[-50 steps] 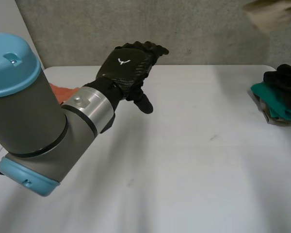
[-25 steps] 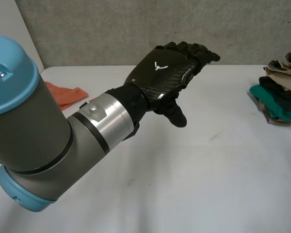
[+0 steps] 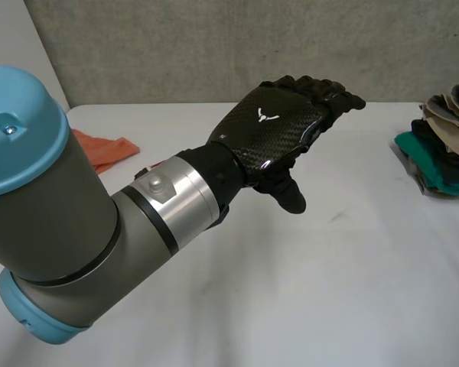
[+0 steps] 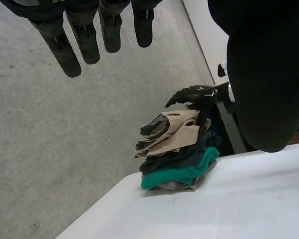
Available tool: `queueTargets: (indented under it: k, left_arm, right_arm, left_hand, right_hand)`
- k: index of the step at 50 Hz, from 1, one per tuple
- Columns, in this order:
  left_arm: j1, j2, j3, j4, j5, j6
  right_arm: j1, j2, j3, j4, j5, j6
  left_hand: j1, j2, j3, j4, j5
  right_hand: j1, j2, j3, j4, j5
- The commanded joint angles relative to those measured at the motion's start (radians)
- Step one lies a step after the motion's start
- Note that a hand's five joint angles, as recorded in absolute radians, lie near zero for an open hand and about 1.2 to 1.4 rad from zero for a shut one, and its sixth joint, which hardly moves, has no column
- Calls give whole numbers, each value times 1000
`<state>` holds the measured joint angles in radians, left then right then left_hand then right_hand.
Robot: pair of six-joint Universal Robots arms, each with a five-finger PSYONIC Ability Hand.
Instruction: Fold the laundry.
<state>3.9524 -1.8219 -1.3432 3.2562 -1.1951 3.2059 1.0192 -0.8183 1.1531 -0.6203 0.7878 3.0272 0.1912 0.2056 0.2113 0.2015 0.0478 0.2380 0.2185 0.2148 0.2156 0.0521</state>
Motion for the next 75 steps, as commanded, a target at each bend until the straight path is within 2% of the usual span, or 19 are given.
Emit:
queueTargets:
  k: [1,5,9,13,17,23,26,29,33,40,46,50,55,60,64,65,68,73,75]
  left_arm:
    - [-4,16,4,0,0,-1]
    - [-4,21,9,0,0,-3]
    - [-5,27,15,0,-3,-3]
    - [-4,47,19,0,-9,-3]
    - [-2,64,35,11,-31,0]
    - [30,95,82,28,-223,9]
    - [85,96,94,30,-279,23]
    - [198,90,88,34,-291,71]
    - [367,40,84,43,-291,173]
    - [576,-236,137,105,-287,429]
    - [705,-508,240,128,-235,590]
    - [738,-638,329,128,-172,612]
    - [758,-761,436,128,-162,617]
    - [765,-829,506,126,-164,617]
    - [765,-861,545,128,-166,615]
    - [763,-861,549,129,-169,617]
    - [758,-852,555,146,-207,612]
    - [696,-742,501,186,-348,560]
    - [670,-679,458,186,-345,507]
  right_arm:
    - [-99,-113,97,132,34,-252]
    - [-185,-194,103,203,85,-344]
    - [-225,-274,79,231,224,-387]
    - [-223,-334,31,229,440,-401]
    - [-168,-396,34,220,539,-378]
    - [91,-556,128,215,496,-291]
    - [229,-619,227,214,386,-265]
    - [362,-682,342,212,259,-277]
    - [491,-700,472,206,170,-315]
    - [689,-624,631,223,238,-496]
    - [714,-538,717,223,347,-562]
    - [708,-529,764,220,360,-559]
    - [711,-529,800,211,349,-554]
    - [710,-527,809,211,343,-556]
    - [702,-527,812,209,346,-554]
    - [700,-527,812,209,346,-554]
    - [696,-527,815,208,349,-553]
    - [691,-529,820,200,357,-551]
    - [684,-530,821,185,361,-550]
  left_hand:
    - [-17,-31,-37,-27,-48]
    - [-17,-31,-37,-27,-48]
    - [-17,-31,-37,-27,-48]
    - [-17,-31,-37,-27,-48]
    - [-17,-31,-37,-27,-48]
    - [-17,-31,-37,-27,-48]
    - [-16,-30,-36,-26,-47]
    - [-10,-24,-30,-20,-41]
    - [-13,-27,-33,-23,-44]
    - [-16,-30,-36,-26,-47]
    - [-16,-30,-36,-26,-47]
    - [-16,-30,-36,-26,-47]
    - [8,-7,-13,-3,-24]
    - [263,248,242,252,231]
    - [872,858,852,862,841]
    - [1191,1176,1170,1180,1159]
    - [1205,1191,1185,1195,1174]
    - [1205,1191,1185,1195,1174]
    - [1205,1191,1185,1195,1174]
  right_hand:
    - [-63,-44,-40,-41,-52]
    - [-63,-44,-40,-41,-52]
    - [-63,-44,-40,-41,-52]
    - [-63,-44,-40,-41,-52]
    - [-63,-44,-40,-41,-52]
    - [-63,-44,-40,-41,-52]
    - [-63,-44,-40,-41,-52]
    - [-63,-44,-40,-41,-52]
    - [-63,-44,-40,-41,-52]
    - [-63,-44,-40,-41,-52]
    - [-63,-44,-40,-41,-52]
    - [-63,-44,-40,-41,-52]
    - [-63,-44,-40,-41,-52]
    - [-63,-44,-40,-41,-52]
    - [-63,-44,-40,-41,-52]
    - [-63,-44,-40,-41,-52]
    - [-63,-44,-40,-41,-52]
    - [-63,-44,-40,-41,-52]
    - [-63,-44,-40,-41,-52]
